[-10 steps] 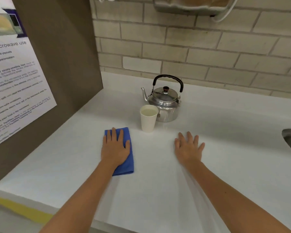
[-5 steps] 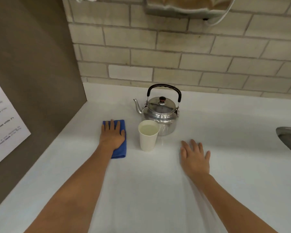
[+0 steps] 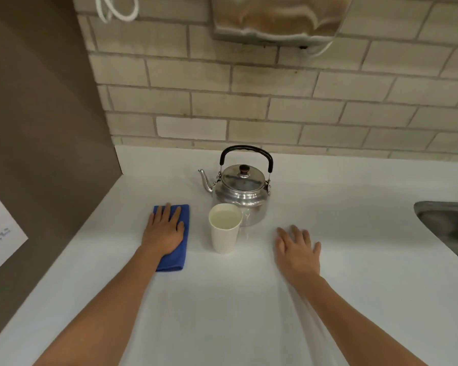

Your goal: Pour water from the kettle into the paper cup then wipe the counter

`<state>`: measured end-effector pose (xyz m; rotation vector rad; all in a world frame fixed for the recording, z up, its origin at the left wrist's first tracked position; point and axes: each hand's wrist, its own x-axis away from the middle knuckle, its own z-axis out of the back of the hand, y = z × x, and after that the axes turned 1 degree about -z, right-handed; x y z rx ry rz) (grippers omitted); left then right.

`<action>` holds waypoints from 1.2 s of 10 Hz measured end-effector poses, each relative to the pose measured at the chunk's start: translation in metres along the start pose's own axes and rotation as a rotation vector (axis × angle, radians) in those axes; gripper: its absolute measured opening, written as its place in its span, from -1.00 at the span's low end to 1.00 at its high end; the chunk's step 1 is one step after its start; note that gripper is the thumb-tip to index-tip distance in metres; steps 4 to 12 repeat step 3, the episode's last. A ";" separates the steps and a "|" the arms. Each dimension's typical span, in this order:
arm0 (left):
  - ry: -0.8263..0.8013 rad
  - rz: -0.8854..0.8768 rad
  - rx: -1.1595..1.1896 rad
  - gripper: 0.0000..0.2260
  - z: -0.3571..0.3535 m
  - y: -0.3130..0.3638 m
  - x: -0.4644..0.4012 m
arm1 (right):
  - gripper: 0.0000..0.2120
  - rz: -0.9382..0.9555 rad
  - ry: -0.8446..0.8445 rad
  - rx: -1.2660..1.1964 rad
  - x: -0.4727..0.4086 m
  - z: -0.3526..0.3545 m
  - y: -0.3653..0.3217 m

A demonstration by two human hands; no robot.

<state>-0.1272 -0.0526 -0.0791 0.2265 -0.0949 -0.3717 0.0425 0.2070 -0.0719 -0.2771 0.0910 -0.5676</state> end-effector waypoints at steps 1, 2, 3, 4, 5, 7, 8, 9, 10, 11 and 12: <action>-0.022 0.000 -0.012 -0.51 0.003 0.001 0.000 | -0.59 0.014 -0.019 0.004 -0.001 0.005 -0.001; 0.040 -0.004 0.057 -0.52 0.010 0.006 0.004 | -0.59 0.010 -0.012 -0.009 -0.006 0.016 -0.002; 0.235 -0.027 0.178 -0.53 0.032 0.027 0.011 | -0.58 0.019 0.061 -0.009 -0.019 0.039 -0.009; 0.235 -0.027 0.178 -0.53 0.032 0.027 0.011 | -0.58 0.019 0.061 -0.009 -0.019 0.039 -0.009; 0.235 -0.027 0.178 -0.53 0.032 0.027 0.011 | -0.58 0.019 0.061 -0.009 -0.019 0.039 -0.009; 0.235 -0.027 0.178 -0.53 0.032 0.027 0.011 | -0.58 0.019 0.061 -0.009 -0.019 0.039 -0.009; 0.235 -0.027 0.178 -0.53 0.032 0.027 0.011 | -0.58 0.019 0.061 -0.009 -0.019 0.039 -0.009; 0.235 -0.027 0.178 -0.53 0.032 0.027 0.011 | -0.58 0.019 0.061 -0.009 -0.019 0.039 -0.009; 0.235 -0.027 0.178 -0.53 0.032 0.027 0.011 | -0.58 0.019 0.061 -0.009 -0.019 0.039 -0.009; 0.235 -0.027 0.178 -0.53 0.032 0.027 0.011 | -0.58 0.019 0.061 -0.009 -0.019 0.039 -0.009; 0.235 -0.027 0.178 -0.53 0.032 0.027 0.011 | -0.58 0.019 0.061 -0.009 -0.019 0.039 -0.009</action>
